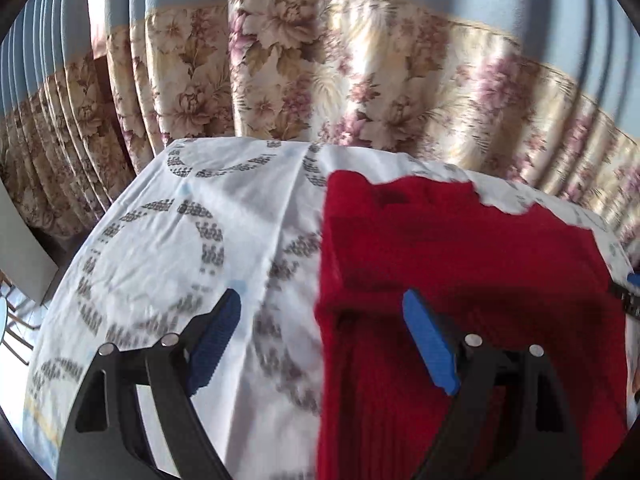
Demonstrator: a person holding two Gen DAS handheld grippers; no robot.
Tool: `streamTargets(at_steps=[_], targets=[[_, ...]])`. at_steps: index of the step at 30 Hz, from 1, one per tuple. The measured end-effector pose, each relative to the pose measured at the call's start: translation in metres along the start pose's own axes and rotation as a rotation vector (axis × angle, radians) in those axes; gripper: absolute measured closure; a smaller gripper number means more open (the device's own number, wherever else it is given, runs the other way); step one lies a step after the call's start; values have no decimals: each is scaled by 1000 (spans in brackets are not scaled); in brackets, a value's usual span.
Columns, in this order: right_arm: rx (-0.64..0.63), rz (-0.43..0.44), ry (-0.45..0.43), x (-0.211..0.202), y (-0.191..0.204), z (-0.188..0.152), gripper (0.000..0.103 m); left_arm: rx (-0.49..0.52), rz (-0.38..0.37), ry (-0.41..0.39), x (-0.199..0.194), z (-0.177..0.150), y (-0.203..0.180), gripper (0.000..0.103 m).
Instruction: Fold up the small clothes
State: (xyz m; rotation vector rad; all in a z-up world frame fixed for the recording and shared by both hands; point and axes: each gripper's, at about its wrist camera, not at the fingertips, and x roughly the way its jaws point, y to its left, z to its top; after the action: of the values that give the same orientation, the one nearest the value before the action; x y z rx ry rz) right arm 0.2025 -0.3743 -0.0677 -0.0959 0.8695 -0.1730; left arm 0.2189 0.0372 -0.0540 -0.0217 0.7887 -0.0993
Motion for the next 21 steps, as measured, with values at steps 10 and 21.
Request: streamTargets(at_steps=[10, 21], targets=[[66, 75, -85, -95, -18, -58, 14, 28, -35, 4, -103, -102, 2, 18], [196, 212, -10, -174, -39, -210, 12, -12, -95, 103, -159, -214, 4, 18]])
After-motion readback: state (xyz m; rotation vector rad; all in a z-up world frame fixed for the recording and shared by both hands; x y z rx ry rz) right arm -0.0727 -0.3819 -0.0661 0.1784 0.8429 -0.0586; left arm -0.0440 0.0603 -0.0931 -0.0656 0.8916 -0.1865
